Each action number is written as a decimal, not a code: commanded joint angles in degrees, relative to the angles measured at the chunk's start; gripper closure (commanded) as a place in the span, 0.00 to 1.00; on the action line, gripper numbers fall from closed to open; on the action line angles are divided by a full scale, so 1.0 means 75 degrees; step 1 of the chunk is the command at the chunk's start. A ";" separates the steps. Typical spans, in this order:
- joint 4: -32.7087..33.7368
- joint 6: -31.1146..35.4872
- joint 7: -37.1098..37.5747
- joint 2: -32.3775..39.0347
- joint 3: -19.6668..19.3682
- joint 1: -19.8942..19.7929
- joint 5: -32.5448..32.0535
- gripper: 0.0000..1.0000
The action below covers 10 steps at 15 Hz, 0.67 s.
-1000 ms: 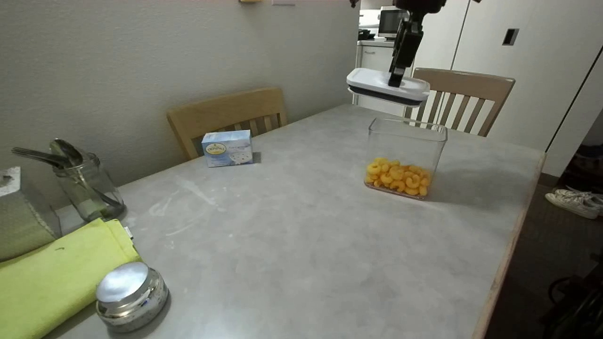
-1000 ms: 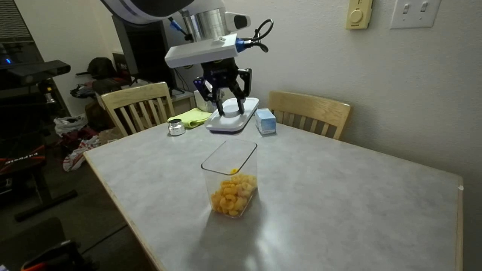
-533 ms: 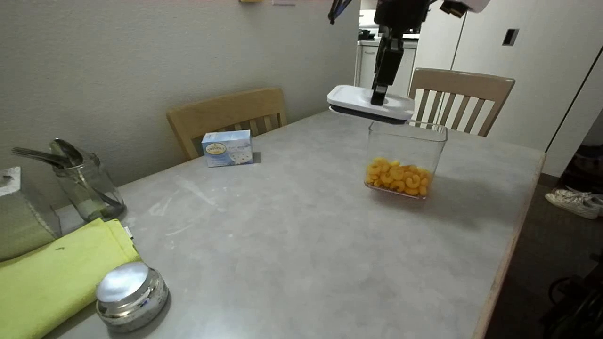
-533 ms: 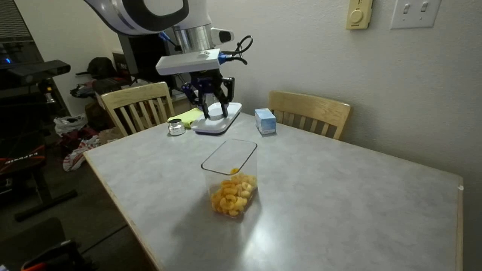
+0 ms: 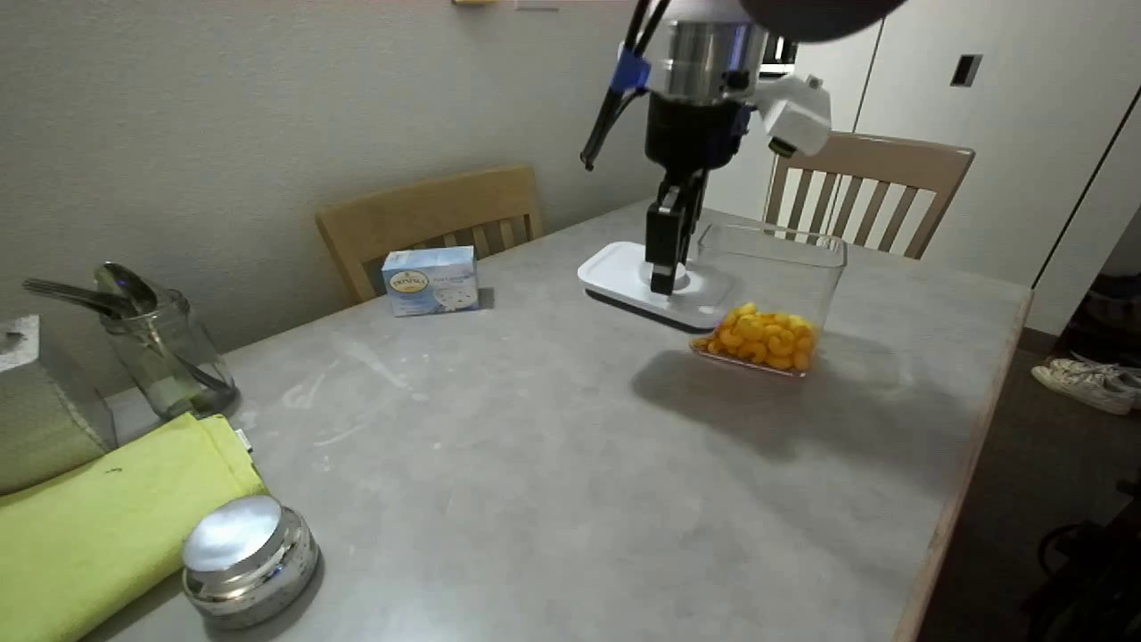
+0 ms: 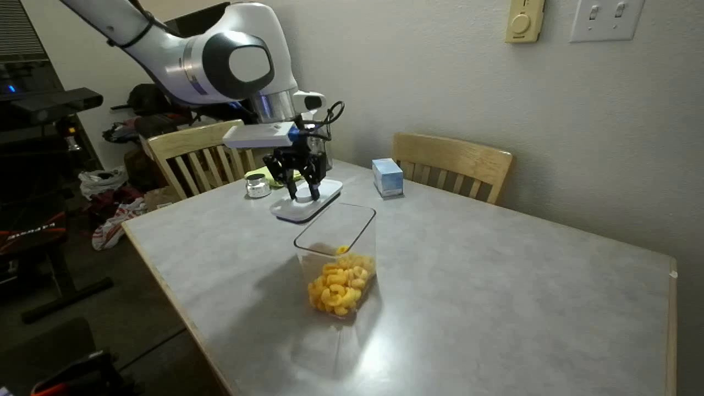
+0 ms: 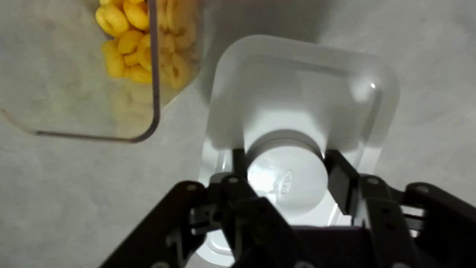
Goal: Press down on the lid and open the food container
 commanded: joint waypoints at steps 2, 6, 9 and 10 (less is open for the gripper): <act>0.0408 0.0542 0.1829 0.1111 -0.0452 0.0439 -0.0772 0.70; 0.0758 0.0525 0.2385 0.1865 -0.0495 0.0597 -0.0632 0.70; 0.0920 0.0491 0.2069 0.2174 -0.0247 0.0504 -0.0350 0.70; 0.0984 0.0490 0.2016 0.2190 -0.0211 0.0492 -0.0315 0.70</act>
